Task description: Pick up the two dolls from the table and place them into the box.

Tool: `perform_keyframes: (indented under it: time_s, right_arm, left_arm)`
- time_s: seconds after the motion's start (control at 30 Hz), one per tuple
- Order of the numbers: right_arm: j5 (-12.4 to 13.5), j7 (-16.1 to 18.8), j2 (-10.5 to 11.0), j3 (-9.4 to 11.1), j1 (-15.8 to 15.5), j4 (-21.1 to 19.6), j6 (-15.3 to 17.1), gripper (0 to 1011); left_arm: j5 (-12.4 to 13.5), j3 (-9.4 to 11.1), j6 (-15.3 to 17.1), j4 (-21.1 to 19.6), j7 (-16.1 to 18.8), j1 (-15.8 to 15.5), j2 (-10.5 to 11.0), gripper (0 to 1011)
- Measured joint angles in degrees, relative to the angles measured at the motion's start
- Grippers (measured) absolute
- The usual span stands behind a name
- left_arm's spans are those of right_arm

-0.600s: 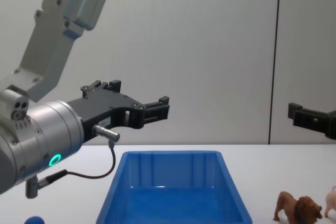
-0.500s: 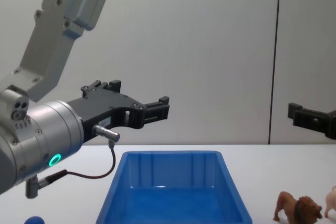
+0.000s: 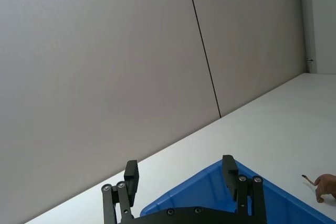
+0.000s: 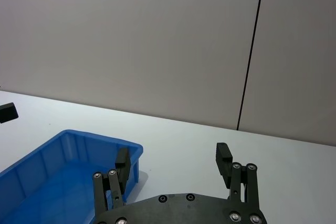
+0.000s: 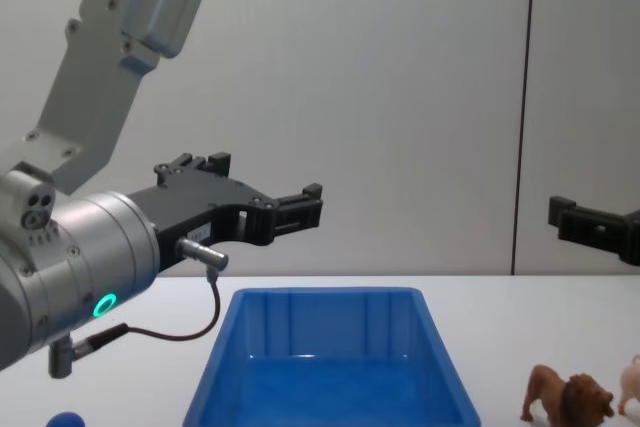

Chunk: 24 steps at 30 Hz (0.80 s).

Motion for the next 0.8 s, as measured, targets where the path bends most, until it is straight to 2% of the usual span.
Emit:
perform_keyframes:
  time_s: [0.37,0.57,0.8]
  right_arm:
    - [0.0,0.3,0.4,0.2,-0.1,0.3,0.4,1001]
    - [0.0,1.2,1.4,0.7,-0.8,0.7,1.5,1001]
    - [0.3,2.7,3.6,1.7,-2.9,1.4,3.1,1001]
  left_arm:
    - [0.0,0.0,0.0,0.0,0.0,0.0,0.0,1001]
    - [0.0,0.0,0.0,0.0,0.0,0.0,0.0,1001]
    - [0.0,0.0,0.0,0.0,0.0,0.0,0.0,1001]
